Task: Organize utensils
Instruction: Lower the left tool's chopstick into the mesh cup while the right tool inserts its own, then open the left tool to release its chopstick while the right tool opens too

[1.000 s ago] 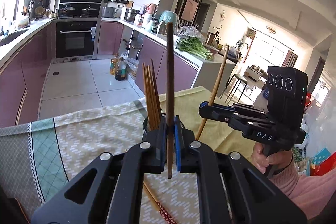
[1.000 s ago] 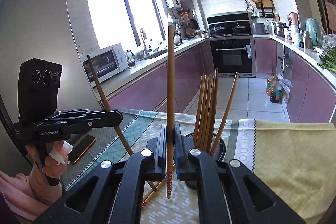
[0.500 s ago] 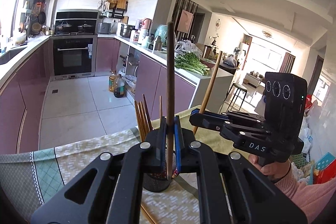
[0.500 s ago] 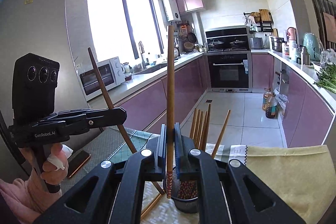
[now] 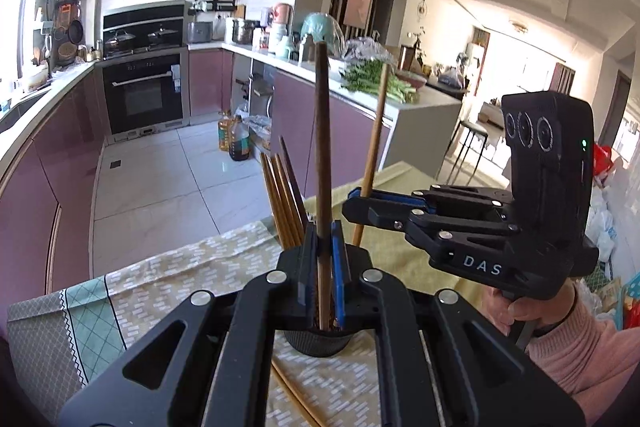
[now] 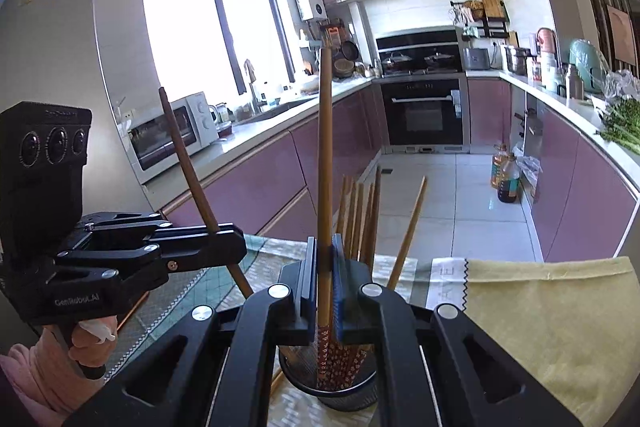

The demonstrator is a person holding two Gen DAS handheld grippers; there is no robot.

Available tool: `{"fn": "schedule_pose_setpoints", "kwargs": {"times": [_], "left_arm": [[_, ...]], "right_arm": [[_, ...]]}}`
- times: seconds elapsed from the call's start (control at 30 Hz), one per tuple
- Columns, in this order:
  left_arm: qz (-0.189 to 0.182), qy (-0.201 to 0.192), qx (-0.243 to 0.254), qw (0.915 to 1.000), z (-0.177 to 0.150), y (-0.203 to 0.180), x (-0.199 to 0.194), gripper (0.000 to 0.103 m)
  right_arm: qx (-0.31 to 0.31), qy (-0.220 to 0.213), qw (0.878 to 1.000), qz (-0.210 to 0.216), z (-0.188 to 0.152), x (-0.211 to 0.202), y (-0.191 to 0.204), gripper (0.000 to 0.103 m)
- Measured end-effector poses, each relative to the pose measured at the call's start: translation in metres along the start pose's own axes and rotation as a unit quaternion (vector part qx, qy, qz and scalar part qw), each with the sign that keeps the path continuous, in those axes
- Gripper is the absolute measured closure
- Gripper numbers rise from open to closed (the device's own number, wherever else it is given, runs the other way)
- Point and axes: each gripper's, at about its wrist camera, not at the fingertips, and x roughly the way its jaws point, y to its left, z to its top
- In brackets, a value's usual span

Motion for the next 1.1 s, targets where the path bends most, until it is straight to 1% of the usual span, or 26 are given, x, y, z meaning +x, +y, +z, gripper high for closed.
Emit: {"fn": "schedule_pose_setpoints", "kwargs": {"times": [0.2, 0.3, 0.4, 0.5, 0.67, 0.77, 0.83, 0.9, 0.93, 1.03, 1.07, 1.1], "left_arm": [[0.002, 0.040, 0.004, 0.9992, -0.010, 0.005, 0.017, 0.095], [0.001, 0.060, -0.002, 0.9982, -0.012, 0.011, 0.028, 0.095], [0.006, 0.068, -0.008, 0.9976, -0.011, 0.015, 0.039, 0.095], [0.010, 0.075, -0.015, 0.9971, -0.012, 0.019, 0.048, 0.095], [0.010, 0.076, -0.025, 0.9967, -0.012, 0.025, 0.056, 0.095], [0.015, 0.073, -0.029, 0.9968, -0.015, 0.025, 0.056, 0.089], [0.018, 0.069, -0.033, 0.9969, -0.018, 0.027, 0.053, 0.088], [0.027, 0.061, -0.039, 0.9970, -0.021, 0.028, 0.048, 0.082], [0.033, 0.053, -0.042, 0.9972, -0.024, 0.030, 0.044, 0.081], [0.042, 0.034, -0.048, 0.9974, -0.034, 0.031, 0.028, 0.078], [0.044, 0.028, -0.047, 0.9975, -0.037, 0.032, 0.023, 0.074], [0.047, 0.023, -0.046, 0.9976, -0.041, 0.032, 0.018, 0.070]], "right_arm": [[0.007, 0.036, 0.999, -0.003, -0.010, 0.016, -0.004, 0.097], [0.008, 0.054, 0.998, -0.006, -0.014, 0.026, -0.004, 0.097], [0.014, 0.065, 0.998, -0.009, -0.017, 0.034, -0.006, 0.097], [0.020, 0.067, 0.998, -0.012, -0.016, 0.038, -0.007, 0.097], [0.029, 0.068, 0.997, -0.017, -0.013, 0.042, -0.010, 0.095], [0.035, 0.065, 0.997, -0.018, -0.013, 0.042, -0.013, 0.095], [0.037, 0.062, 0.997, -0.019, -0.014, 0.040, -0.012, 0.095], [0.038, 0.058, 0.997, -0.016, -0.015, 0.036, -0.011, 0.094], [0.036, 0.055, 0.998, -0.015, -0.015, 0.033, -0.009, 0.093], [0.024, 0.046, 0.999, -0.005, -0.021, 0.019, -0.004, 0.083], [0.013, 0.041, 0.999, 0.001, -0.023, 0.013, 0.001, 0.075], [0.001, 0.039, 0.999, 0.004, -0.025, 0.008, 0.006, 0.070]]}}
